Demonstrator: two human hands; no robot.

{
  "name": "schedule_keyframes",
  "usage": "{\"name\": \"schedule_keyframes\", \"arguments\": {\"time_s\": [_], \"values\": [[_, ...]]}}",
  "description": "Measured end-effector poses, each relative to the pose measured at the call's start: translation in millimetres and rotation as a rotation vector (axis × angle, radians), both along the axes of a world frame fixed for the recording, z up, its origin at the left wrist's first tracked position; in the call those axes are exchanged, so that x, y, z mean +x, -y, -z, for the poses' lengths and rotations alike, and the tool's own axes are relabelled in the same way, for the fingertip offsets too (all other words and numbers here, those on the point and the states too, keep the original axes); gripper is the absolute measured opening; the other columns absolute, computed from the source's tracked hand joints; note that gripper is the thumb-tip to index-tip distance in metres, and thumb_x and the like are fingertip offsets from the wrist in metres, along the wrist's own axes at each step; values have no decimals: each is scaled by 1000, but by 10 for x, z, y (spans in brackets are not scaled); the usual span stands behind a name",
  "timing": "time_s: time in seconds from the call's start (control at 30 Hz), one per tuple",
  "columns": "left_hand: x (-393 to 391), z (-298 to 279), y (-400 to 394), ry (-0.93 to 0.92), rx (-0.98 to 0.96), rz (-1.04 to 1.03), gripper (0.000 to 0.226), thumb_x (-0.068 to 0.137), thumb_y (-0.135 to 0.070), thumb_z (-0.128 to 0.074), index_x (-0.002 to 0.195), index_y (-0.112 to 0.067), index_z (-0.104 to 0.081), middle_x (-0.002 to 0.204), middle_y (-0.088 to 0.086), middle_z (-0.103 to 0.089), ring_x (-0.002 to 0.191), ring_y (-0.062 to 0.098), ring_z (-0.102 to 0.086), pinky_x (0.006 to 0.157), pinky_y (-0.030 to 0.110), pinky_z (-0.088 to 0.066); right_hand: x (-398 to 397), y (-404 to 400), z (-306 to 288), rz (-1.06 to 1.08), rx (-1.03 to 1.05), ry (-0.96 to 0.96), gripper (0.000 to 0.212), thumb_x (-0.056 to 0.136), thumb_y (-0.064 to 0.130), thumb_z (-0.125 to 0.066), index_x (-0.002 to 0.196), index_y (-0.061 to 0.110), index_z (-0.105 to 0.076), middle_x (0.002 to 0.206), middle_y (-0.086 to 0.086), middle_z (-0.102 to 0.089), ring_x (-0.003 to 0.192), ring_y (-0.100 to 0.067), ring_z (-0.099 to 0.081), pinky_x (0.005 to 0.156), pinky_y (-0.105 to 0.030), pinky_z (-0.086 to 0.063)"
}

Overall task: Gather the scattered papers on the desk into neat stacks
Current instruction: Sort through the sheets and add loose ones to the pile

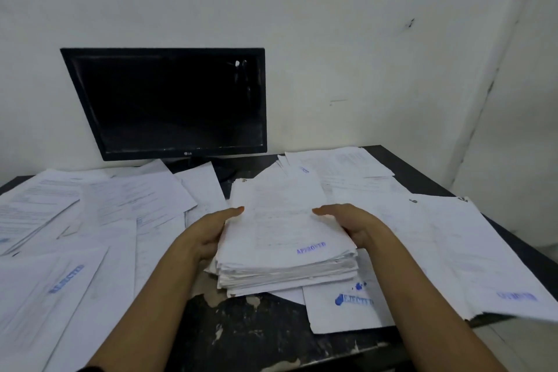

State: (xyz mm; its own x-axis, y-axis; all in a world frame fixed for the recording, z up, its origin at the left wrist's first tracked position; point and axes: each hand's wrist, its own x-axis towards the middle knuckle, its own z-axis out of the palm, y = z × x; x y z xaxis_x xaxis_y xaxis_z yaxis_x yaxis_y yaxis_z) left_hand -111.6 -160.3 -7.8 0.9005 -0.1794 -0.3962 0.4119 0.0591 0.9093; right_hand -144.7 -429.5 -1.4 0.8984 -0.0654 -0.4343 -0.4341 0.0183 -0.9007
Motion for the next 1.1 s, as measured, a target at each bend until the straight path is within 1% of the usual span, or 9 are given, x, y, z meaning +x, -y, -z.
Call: {"name": "schedule_keyframes", "arguments": {"time_s": [0.13, 0.33, 0.43, 0.5, 0.6, 0.73, 0.87, 1.0, 1.1], "values": [[-60, 64, 26, 27, 189, 18, 48, 86, -35, -71, 117, 0, -62, 106, 17, -71, 96, 33, -67, 82, 37, -54, -3, -102, 102, -78, -110, -23, 40, 86, 14, -70, 122, 2, -57, 106, -18, -68, 84, -31, -69, 60, -34, -58], [-78, -181, 137, 160, 263, 96, 32, 88, -1, -65, 120, 1, -59, 108, 15, -69, 89, 28, -68, 69, 33, -55, -53, -16, -39, -53, -205, 166, 44, 87, 2, -65, 125, 10, -45, 113, -8, -59, 86, -22, -63, 60, -30, -52], [-149, -274, 271, 186, 187, 97, 25, 91, -6, -63, 116, -2, -59, 99, 8, -70, 84, 23, -69, 60, 28, -57, -191, 217, -145, -6, -174, 200, 48, 86, 3, -66, 130, 7, -46, 119, -11, -61, 88, -23, -65, 63, -31, -53], [-188, -287, 382, 181, 182, 157, 28, 92, -10, -63, 118, -1, -60, 104, 9, -72, 90, 24, -70, 67, 29, -57, -343, 425, -227, 4, -227, 193, 43, 86, 5, -66, 126, 8, -50, 114, -10, -64, 82, -20, -66, 59, -27, -53], [-249, -247, 583, 205, 333, 278, 35, 90, -20, -67, 121, -7, -58, 110, 5, -70, 96, 21, -69, 70, 28, -55, -584, 667, -308, -17, -348, 137, 33, 87, 10, -66, 118, 11, -56, 101, -2, -67, 75, -15, -66, 50, -19, -50], [-392, -81, 973, 206, 549, 359, 41, 85, -28, -70, 114, -3, -56, 113, 8, -62, 93, 21, -61, 80, 32, -52, -818, 866, -167, 9, -534, 37, 32, 90, 11, -62, 121, 11, -53, 114, -9, -60, 83, -19, -59, 65, -26, -47], [-503, 4, 1141, 228, 673, 295, 83, 58, -49, -60, 129, -9, -48, 130, 9, -52, 115, 31, -52, 98, 44, -47, -861, 867, -58, 14, -628, 43, 41, 90, 18, -58, 129, 17, -46, 121, -8, -56, 101, -27, -57, 87, -36, -48], [-540, 31, 1223, 258, 576, 192, 48, 86, -26, -66, 125, -4, -49, 116, 7, -54, 100, 25, -55, 71, 29, -48, -828, 827, -97, 6, -584, 62, 38, 91, 16, -58, 126, 18, -44, 114, -7, -57, 88, -22, -58, 71, -32, -49], [-542, 48, 1235, 297, 530, 104, 27, 90, -16, -63, 112, -4, -54, 108, 8, -57, 82, 19, -57, 55, 25, -42, -842, 824, -82, 4, -495, 73, 37, 92, 10, -58, 126, 16, -44, 115, -8, -57, 88, -25, -59, 66, -31, -49]]}}
